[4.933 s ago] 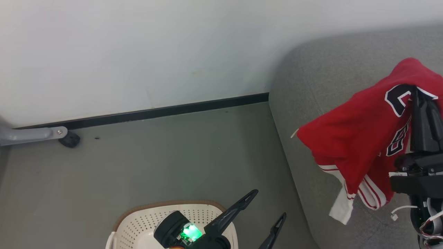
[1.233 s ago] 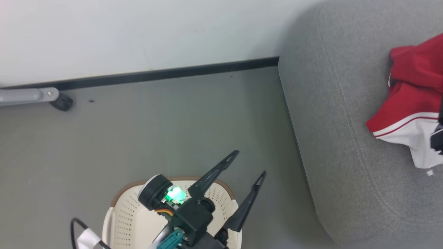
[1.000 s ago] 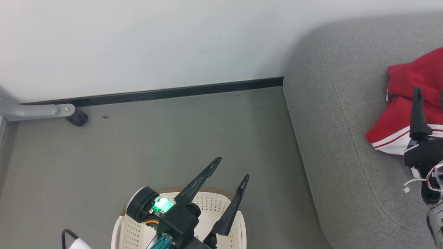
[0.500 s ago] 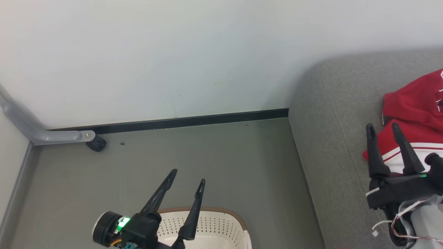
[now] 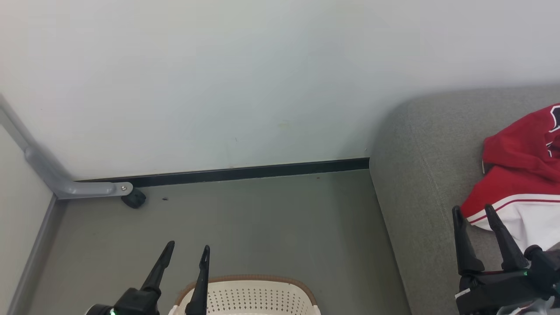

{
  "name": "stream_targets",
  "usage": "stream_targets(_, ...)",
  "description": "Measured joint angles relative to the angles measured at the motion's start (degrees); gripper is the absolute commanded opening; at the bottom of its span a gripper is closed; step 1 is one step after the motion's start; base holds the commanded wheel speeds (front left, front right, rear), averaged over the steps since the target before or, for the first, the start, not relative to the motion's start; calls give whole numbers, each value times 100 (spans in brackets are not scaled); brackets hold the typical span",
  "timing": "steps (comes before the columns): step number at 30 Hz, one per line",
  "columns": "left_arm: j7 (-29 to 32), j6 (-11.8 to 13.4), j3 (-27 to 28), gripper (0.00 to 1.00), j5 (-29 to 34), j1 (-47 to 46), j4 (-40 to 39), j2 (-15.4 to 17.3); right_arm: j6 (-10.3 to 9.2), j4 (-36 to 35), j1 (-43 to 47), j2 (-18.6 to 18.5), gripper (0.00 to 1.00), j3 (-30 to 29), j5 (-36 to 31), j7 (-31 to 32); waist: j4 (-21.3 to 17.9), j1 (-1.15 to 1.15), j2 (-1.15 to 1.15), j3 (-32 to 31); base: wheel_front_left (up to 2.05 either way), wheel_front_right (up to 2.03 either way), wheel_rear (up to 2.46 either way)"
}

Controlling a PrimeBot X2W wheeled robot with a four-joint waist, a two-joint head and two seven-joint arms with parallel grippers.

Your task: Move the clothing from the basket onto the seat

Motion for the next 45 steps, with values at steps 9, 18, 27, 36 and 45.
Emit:
stream_targets(9, -10, 0, 433, 100, -16, 266, 267, -69, -224, -446, 514, -4, 100, -59, -90, 0, 63, 0, 1, -150, 0, 0, 0)
stream_targets(18, -36, 1, 683, 100, -14, 404, 434, -259, -426, -833, 1072, -24, 100, -179, -131, 0, 134, 0, 1, -289, 0, 0, 0)
stream_targets(27, -47, 1, 856, 100, 31, 540, 515, -364, -522, -945, 1406, -43, 100, -205, -132, 66, 185, 1, 0, -339, 0, 0, 0)
stream_targets(36, -47, 4, 896, 100, 76, 548, 523, -419, -570, -1110, 1486, -43, 100, -203, -132, 168, 214, 0, 1, -346, 0, 0, 0)
stream_targets(45, -43, 4, 910, 100, 104, 548, 542, -464, -625, -1245, 1540, -49, 100, -204, -132, 269, 241, 0, 1, -337, 0, 0, 0)
